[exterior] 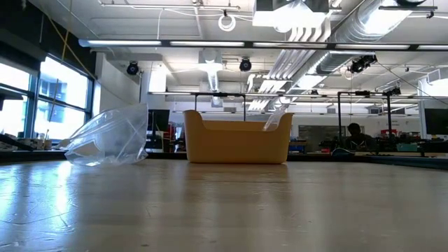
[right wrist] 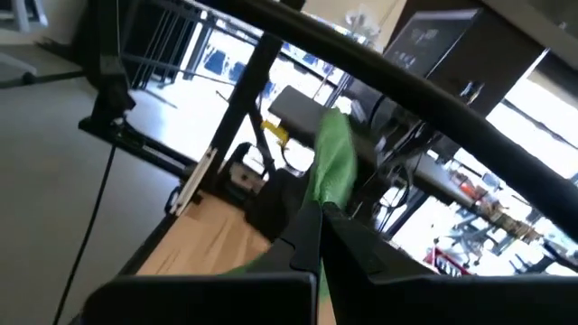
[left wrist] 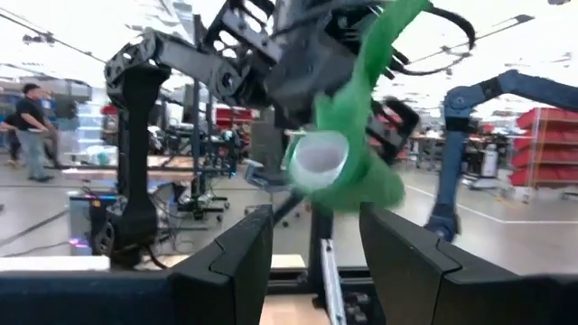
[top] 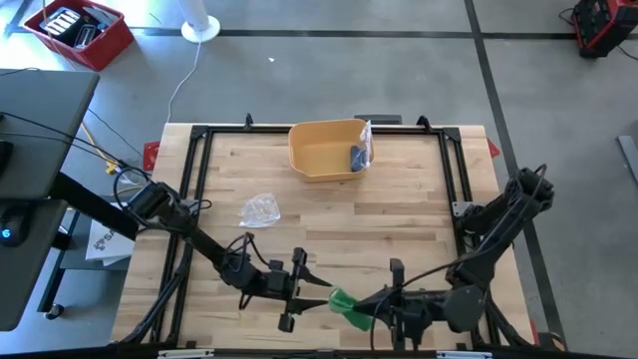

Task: Roll bandage
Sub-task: Roll the green bandage

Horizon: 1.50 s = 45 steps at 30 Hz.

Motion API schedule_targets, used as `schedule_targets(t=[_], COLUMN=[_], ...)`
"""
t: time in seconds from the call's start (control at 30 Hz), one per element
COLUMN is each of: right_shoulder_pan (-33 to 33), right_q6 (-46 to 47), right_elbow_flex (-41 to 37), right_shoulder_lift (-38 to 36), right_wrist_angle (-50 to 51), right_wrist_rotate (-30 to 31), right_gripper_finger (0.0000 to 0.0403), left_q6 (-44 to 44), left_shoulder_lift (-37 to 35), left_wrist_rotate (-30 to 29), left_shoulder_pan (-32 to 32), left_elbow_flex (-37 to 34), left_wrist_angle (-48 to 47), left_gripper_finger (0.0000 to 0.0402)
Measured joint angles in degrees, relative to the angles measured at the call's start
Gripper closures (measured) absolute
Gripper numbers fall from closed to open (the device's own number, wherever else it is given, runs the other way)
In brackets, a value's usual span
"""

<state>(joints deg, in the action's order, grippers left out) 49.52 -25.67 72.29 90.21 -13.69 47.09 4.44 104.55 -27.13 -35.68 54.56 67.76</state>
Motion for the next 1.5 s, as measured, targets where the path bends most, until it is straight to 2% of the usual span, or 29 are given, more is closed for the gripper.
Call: schedule_targets(t=[0.3,0.4,0.47,0.53,0.7,0.83,1.1,1.33,1.5], right_shoulder_pan=[0.8,0.7,0.7,0.7,0.3,-0.4,-0.7,-0.7,-0.7], right_q6=[-3.2,-3.0,-2.9,-2.8,-2.2,-1.2,0.8,0.8,0.6], right_elbow_flex=[0.0,0.0,0.0,0.0,0.0,0.0,0.0,0.0,0.0], right_shoulder_lift=[-1.4,-1.4,-1.4,-1.4,-1.4,-1.4,-1.4,-1.4,-1.4], right_wrist_angle=[-2.1,-2.0,-2.0,-2.0,-1.6,-1.2,0.9,0.8,0.7], right_wrist_rotate=[-0.6,-0.9,-0.9,-0.9,-1.1,-2.7,-3.2,-3.2,-3.2], right_gripper_finger=[0.0403,0.0403,0.0403,0.0403,0.0403,0.0403,0.0403,0.0403,0.0403], left_q6=[0.2,6.5,15.0,22.2,27.9,29.6,40.0,44.0,46.9], left_shoulder_lift=[-0.7,-0.7,-0.7,-0.7,-0.7,-0.7,-0.7,-0.7,-0.7], left_wrist_rotate=[7.8,7.9,7.7,5.9,-7.5,-9.8,-20.1,-25.0,-22.8], left_shoulder_pan=[0.1,0.0,-0.8,-2.2,-4.1,-4.0,-7.2,-9.2,-10.2], left_elbow_flex=[-1.7,-1.6,-0.9,0.6,6.5,11.3,16.0,16.1,16.1], left_wrist_angle=[1.2,3.2,2.8,1.6,-9.0,-17.9,-23.4,-25.5,-24.9], left_gripper_finger=[0.0238,0.0238,0.0238,0.0238,0.0238,0.0238,0.0238,0.0238,0.0238])
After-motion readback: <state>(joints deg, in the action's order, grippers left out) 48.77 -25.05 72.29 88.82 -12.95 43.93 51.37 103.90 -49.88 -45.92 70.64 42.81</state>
